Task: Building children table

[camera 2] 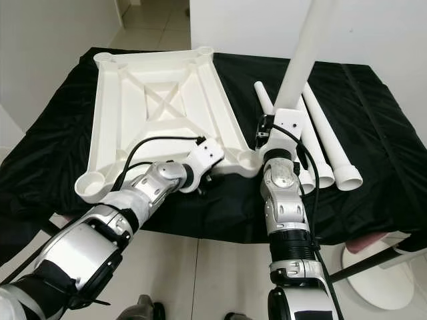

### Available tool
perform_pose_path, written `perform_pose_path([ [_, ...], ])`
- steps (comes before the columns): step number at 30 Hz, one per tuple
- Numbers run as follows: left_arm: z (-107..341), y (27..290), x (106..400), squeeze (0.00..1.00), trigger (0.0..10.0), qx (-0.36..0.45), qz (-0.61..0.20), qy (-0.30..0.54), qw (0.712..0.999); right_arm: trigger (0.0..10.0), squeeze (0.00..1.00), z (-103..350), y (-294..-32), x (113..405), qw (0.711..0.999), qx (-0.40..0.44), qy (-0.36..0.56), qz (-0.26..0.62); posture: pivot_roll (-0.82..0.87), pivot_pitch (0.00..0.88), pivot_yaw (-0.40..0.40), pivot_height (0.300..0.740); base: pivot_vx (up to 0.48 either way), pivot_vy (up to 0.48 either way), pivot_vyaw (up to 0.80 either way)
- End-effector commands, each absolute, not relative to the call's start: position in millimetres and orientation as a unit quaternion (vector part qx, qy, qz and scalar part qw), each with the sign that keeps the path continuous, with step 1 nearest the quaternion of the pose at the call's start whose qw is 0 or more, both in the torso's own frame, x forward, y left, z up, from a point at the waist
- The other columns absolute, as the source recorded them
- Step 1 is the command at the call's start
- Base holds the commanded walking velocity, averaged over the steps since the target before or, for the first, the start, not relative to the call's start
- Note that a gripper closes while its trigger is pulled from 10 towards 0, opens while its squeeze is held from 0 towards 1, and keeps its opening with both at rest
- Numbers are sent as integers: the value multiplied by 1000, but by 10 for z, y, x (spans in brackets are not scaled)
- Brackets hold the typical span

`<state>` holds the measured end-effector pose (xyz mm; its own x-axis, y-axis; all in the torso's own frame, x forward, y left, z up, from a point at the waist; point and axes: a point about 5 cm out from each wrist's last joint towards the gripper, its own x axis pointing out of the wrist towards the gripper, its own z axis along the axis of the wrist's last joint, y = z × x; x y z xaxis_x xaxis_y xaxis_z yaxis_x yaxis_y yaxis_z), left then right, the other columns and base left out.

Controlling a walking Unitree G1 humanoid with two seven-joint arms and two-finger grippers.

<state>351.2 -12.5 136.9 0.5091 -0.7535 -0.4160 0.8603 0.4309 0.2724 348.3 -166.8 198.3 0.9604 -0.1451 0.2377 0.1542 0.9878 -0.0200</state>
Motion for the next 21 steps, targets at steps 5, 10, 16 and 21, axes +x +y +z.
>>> perform_pose_path([
  [5, 1085, -26, 3287, 0, 1686, 235, -571, 157, 771, 10000, 0, 2043, -1657, 3484, 989, -17, -128, -76, 71, 94, 33, 740, 0, 0, 0],
  [10, 1017, 70, 3214, 0, 1294, 242, -589, 161, 754, 10000, 0, 2042, -1644, 3495, 989, -16, -127, -74, 83, 91, 26, 740, 0, 0, 0],
  [16, 939, 381, 3186, 0, 0, 256, -586, 176, 749, 10000, 0, 2052, -1594, 3513, 990, -14, -128, -64, 93, 84, 18, 740, 0, 0, 0],
  [21, 923, 457, 3179, 0, 0, 260, -581, 180, 750, 10000, 0, 2050, -1586, 3515, 990, -14, -128, -61, 96, 78, 11, 740, 0, 0, 0],
])
